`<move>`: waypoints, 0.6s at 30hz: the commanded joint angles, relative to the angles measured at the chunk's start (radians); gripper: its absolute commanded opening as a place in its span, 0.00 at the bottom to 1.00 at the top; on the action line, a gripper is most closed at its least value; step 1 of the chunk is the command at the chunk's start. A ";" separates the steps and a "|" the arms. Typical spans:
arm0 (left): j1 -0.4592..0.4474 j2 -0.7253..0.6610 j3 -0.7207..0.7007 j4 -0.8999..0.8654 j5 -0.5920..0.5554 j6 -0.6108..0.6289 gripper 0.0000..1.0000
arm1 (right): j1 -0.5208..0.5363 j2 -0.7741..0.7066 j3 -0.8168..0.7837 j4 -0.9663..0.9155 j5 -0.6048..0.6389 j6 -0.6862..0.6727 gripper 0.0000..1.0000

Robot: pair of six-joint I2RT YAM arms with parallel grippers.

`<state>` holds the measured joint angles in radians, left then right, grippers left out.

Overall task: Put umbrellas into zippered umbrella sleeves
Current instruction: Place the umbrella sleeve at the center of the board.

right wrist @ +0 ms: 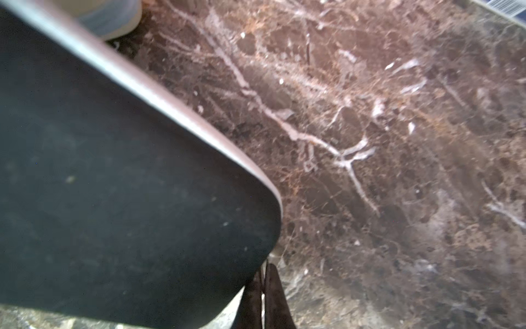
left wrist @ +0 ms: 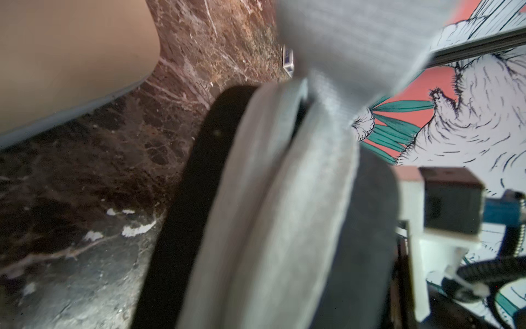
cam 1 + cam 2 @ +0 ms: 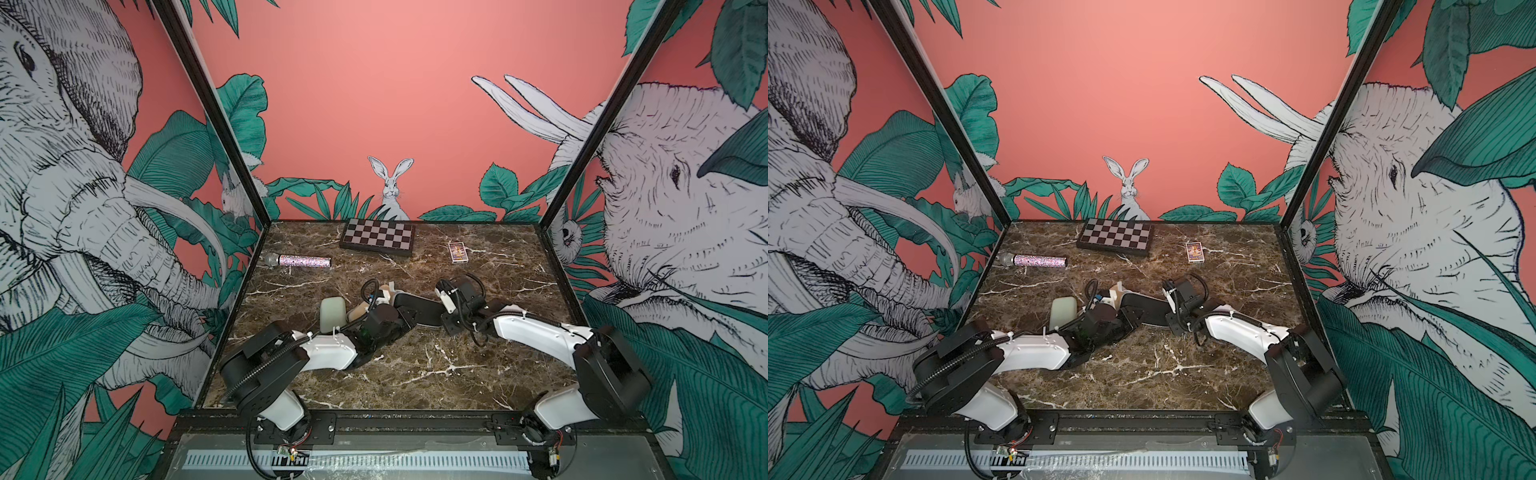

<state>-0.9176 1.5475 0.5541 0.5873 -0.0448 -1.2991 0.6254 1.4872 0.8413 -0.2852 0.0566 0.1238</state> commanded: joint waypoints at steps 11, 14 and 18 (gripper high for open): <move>0.003 -0.065 -0.046 -0.326 0.065 0.071 0.57 | -0.103 0.050 0.088 -0.037 0.089 -0.145 0.00; 0.028 -0.155 0.088 -0.581 0.083 0.299 0.50 | -0.108 0.102 0.139 -0.059 0.083 -0.189 0.00; 0.078 -0.131 0.269 -0.706 0.162 0.540 0.45 | -0.119 0.163 0.167 -0.023 0.059 -0.230 0.00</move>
<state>-0.8742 1.4330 0.7307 0.0261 0.0677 -0.9821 0.5140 1.6245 0.9855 -0.3237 0.1349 -0.0463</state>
